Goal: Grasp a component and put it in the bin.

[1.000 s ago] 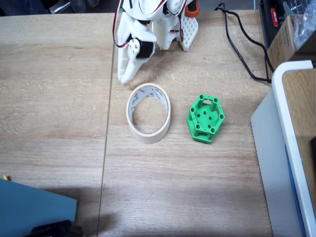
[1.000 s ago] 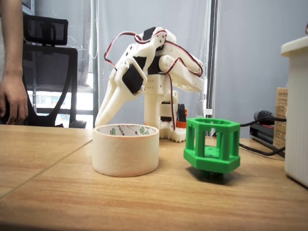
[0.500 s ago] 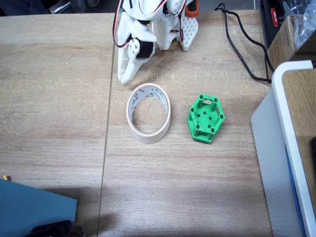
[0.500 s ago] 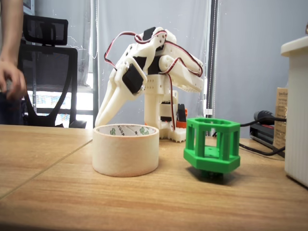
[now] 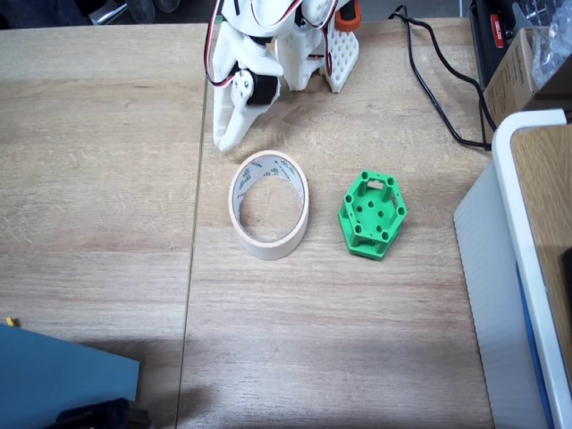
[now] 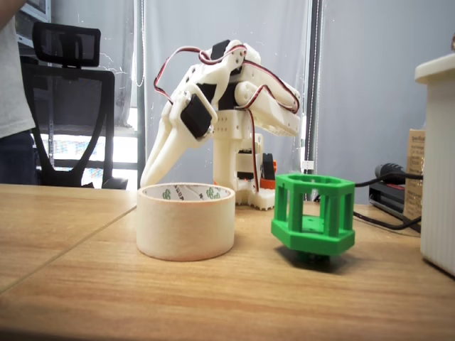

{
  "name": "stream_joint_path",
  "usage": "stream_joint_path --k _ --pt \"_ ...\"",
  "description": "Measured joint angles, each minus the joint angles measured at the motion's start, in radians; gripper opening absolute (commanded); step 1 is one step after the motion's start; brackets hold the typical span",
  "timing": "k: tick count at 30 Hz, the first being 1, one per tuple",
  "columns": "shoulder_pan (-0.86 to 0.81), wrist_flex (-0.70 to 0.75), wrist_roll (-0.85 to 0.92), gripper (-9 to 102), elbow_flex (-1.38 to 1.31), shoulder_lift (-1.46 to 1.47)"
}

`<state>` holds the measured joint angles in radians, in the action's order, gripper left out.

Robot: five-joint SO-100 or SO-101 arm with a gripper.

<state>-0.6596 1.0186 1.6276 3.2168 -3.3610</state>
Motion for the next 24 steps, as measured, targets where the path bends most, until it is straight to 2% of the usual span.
stream_joint_path --k 16,24 --pt "0.000 0.000 -0.002 0 0.000 0.000" --pt "-0.003 0.000 -0.003 0 -0.150 0.000"
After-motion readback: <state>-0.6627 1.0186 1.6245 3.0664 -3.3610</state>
